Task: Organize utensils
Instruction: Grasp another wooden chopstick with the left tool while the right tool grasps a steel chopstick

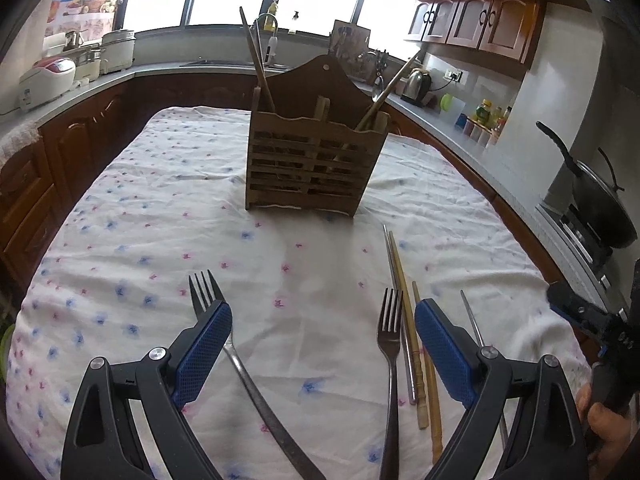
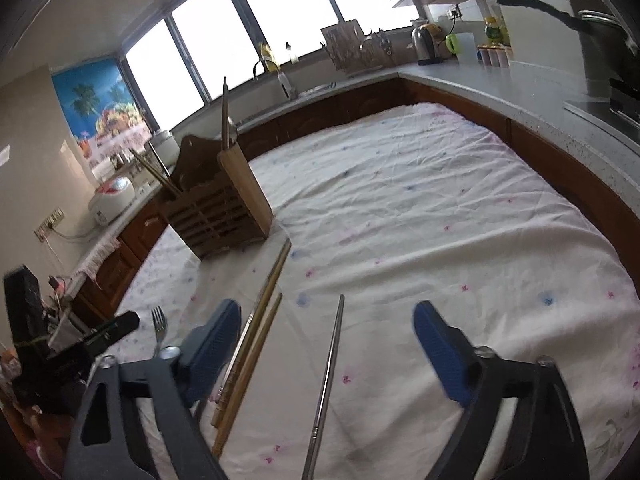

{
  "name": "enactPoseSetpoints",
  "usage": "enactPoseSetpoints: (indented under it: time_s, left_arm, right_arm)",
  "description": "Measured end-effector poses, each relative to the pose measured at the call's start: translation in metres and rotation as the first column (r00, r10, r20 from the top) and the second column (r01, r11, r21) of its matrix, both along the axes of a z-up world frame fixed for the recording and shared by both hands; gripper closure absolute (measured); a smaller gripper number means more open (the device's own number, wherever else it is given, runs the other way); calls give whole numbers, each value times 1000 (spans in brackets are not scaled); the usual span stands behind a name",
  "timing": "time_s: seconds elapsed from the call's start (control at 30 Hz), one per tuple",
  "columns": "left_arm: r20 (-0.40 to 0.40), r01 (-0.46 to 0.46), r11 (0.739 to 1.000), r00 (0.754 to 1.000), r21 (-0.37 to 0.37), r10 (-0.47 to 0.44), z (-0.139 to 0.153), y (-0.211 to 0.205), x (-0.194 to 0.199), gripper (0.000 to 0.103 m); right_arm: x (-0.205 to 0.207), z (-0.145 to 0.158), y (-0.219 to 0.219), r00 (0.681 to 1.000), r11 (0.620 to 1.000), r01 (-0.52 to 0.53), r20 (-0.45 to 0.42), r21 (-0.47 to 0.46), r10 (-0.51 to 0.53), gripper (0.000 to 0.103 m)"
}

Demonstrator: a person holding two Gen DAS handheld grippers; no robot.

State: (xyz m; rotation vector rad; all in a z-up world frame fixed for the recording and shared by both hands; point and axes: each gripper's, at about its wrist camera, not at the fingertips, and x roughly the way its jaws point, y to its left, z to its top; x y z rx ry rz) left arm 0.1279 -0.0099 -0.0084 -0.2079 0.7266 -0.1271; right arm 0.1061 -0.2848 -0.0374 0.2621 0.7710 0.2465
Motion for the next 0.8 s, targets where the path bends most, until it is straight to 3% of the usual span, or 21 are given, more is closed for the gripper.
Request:
enactPoseSetpoints:
  time_s: [0.13,0.2,0.27,0.5,0.6,0.8]
  left_arm:
    - [-4,36,999,999,-5,-36,0,-7,4,19]
    - [-13,77,997,997,-13,-77,0,-13,7,32]
    - [-29,135,991,990,-23,-135,-1,-23,10,38]
    - [-86,255,967,963,-18,-256,-12,-50,23,50]
    - [-110,286,958,952,-12,-286,-16,-61,32,52]
    - [-163,345,938,927,15,-338,-27,-86,54,57]
  right_arm:
    - [11,-15,12,997,998,-40,-62,-43,37,46]
    - [19,-24,17,994,997,-58,-93,-56,52,50]
    - [25,-31,20,991,995,-71,-118,-68,63,55]
    - [45,-55,28,975,984,-114,-203,-135,85,77]
    - [45,-55,31,976,972,-127,-200,-200,87,92]
    - [32,-50,3,975,964,-126,-210,-233,76,96]
